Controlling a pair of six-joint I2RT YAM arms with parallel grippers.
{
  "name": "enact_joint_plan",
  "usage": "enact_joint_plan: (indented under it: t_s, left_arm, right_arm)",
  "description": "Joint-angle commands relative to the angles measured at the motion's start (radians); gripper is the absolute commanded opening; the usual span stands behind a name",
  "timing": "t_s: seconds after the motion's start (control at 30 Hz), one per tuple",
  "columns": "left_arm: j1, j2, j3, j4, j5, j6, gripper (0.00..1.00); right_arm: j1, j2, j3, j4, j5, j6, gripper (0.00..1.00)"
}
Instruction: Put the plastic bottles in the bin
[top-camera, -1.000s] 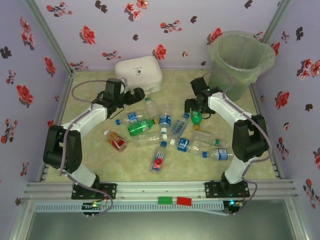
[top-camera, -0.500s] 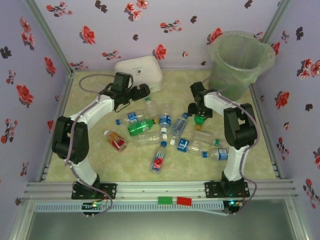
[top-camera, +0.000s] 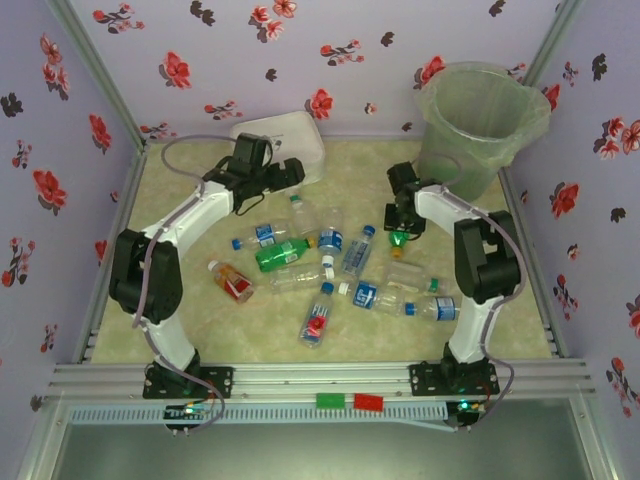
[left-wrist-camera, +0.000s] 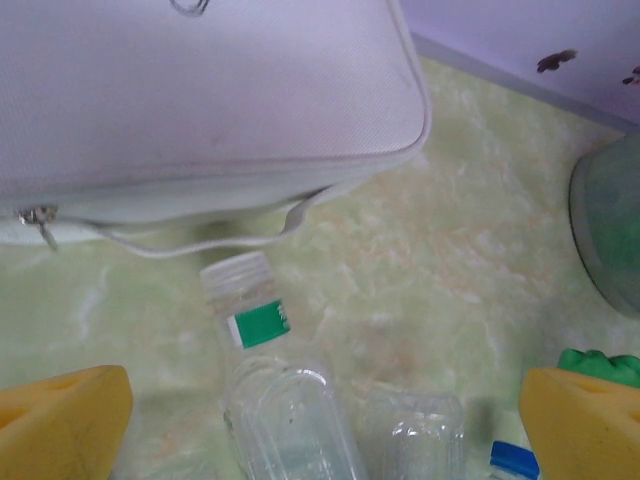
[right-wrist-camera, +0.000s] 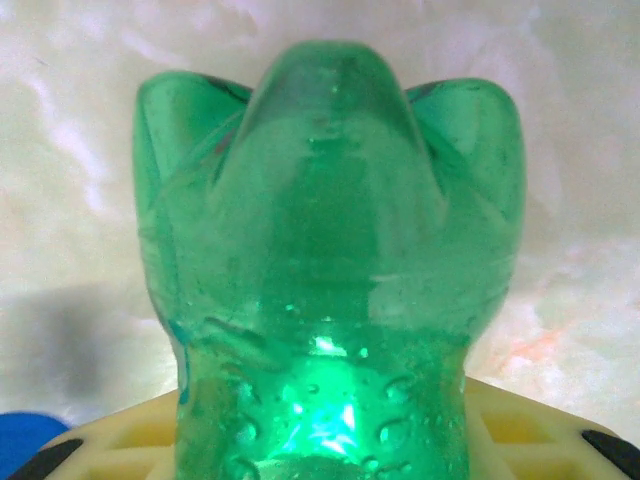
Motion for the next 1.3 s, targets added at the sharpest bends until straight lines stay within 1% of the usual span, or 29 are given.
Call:
enact_joint_plan:
  t_s: [0.0, 0.17, 0.27, 0.33, 0.43, 0.53, 0.63, 0.77, 0.9, 1.07, 1.17, 1.27]
  left_arm:
    - [-0.006, 0.013, 0.048, -0.024, -0.043, 0.043, 1.00]
    - [-0.005, -0.013, 0.043, -0.021, -0.051, 0.055, 1.00]
    - [-0.004, -0.039, 0.025, -0.013, -0.023, 0.061, 1.00]
    - [-0.003, -0.060, 0.019, -0.031, -0.034, 0.059, 1.00]
    - [0.000, -0.086, 0.017, -0.082, -0.081, 0.063, 1.00]
    - [0.008, -0.105, -0.002, -0.111, -0.086, 0.079, 1.00]
    - [0.017, -0.130, -0.054, -0.106, -0.079, 0.073, 1.00]
    - [0.037, -0.182, -0.156, -0.059, -0.078, 0.049, 1.00]
    - [0.053, -0.213, -0.211, -0.067, -0.077, 0.007, 1.00]
    - [0.046, -0.262, -0.293, -0.070, -0.074, 0.012, 1.00]
    - [0.047, -0.292, -0.336, -0.086, -0.075, 0.020, 1.00]
    - [0.047, -0.334, -0.375, -0.092, -0.084, 0.022, 1.00]
  right_arm:
    - [-0.015, -0.113, 0.023, -0.012, -0.044, -0.025, 0.37]
    - [-0.042, -0.196, 0.128, -0.075, -0.071, -0.065, 0.36]
    - [-0.065, -0.229, 0.201, -0.074, -0.099, -0.074, 0.36]
    - [-0.084, -0.238, 0.249, -0.060, -0.145, -0.079, 0.36]
    - [-0.104, -0.228, 0.347, -0.030, -0.191, -0.078, 0.36]
    - [-0.115, -0.194, 0.458, -0.007, -0.205, -0.078, 0.36]
    - [-0.132, -0.131, 0.602, -0.014, -0.202, -0.077, 0.36]
    - [-0.180, -0.049, 0.759, 0.010, -0.155, -0.043, 0.36]
    - [-0.246, 0.024, 0.873, 0.071, -0.101, 0.025, 0.36]
    - [-0.289, 0.092, 0.916, 0.162, 0.028, 0.105, 0.37]
    - [-0.303, 0.140, 0.945, 0.191, 0.078, 0.139, 0.36]
    - [-0.332, 0.179, 0.971, 0.193, 0.103, 0.177, 0.36]
